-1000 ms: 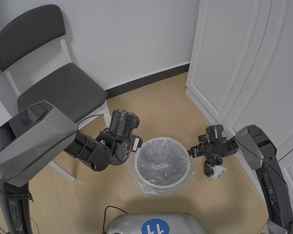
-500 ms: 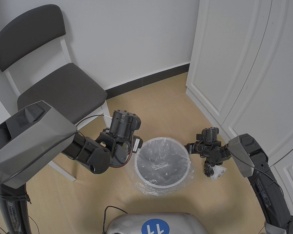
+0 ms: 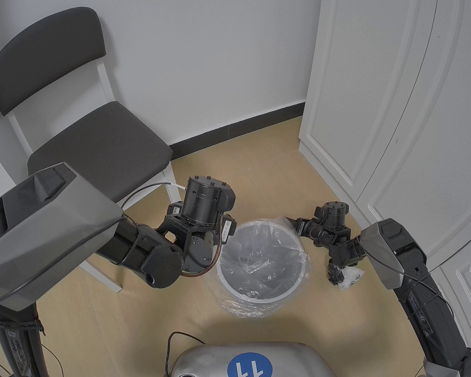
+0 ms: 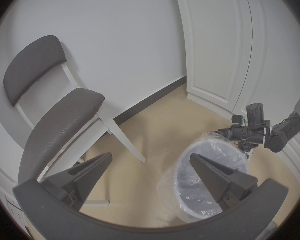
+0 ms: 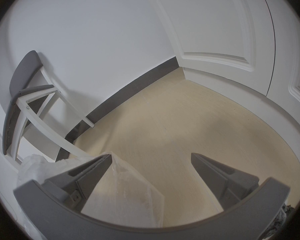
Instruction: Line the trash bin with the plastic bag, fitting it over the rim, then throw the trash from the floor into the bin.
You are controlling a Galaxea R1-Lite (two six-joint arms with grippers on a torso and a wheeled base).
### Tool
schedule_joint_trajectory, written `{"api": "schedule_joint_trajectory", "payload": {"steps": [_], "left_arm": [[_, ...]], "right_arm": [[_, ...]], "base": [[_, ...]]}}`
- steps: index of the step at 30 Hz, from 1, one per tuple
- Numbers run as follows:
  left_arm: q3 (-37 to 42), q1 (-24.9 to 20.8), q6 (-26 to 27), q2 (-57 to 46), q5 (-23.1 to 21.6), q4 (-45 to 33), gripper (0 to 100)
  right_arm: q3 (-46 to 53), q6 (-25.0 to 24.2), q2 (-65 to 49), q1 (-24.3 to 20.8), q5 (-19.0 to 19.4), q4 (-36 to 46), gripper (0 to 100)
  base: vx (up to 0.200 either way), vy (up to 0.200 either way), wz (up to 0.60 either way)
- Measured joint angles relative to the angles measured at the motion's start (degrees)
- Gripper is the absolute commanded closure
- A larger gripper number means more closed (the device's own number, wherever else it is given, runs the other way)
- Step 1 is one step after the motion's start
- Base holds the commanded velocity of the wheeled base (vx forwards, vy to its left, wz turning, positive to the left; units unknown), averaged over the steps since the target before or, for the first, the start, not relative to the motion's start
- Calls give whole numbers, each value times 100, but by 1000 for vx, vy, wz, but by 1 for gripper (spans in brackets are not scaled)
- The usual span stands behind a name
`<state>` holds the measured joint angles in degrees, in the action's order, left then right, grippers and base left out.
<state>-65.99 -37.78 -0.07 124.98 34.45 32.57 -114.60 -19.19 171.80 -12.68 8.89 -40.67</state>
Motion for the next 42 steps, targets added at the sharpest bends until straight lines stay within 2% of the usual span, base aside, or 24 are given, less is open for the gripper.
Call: {"api": "schedule_joint_trajectory", "payload": {"steps": [3, 8, 19, 27, 31, 37, 42], "left_arm": [[78, -28, 7, -20, 1, 35, 0], [232, -69, 2, -72, 6, 89, 0], [350, -100, -2, -205, 1, 156, 0], [551, -141, -20, -369, -10, 200, 0], [822, -155, -15, -555, -24, 410, 0], [1459, -183, 10, -985, -51, 998, 0], [1899, -216, 21, -1374, -84, 1349, 0]], "right_arm": [[-2, 116, -9, -11, -101, 180, 0], [18, 824, -49, 0, -266, 660, 0], [438, 1005, -306, 37, -385, 583, 0], [2219, 1547, -1215, 87, -79, -323, 0], [3249, 1911, -1957, 135, 266, -890, 0], [4590, 2249, -3054, 229, 762, -2202, 0], [5504, 2482, -4068, 284, 884, -2393, 0]], "base": [[0, 0, 0], [0, 0, 0], [0, 0, 0], [0, 0, 0], [0, 0, 0], [0, 0, 0], [0, 0, 0]]}}
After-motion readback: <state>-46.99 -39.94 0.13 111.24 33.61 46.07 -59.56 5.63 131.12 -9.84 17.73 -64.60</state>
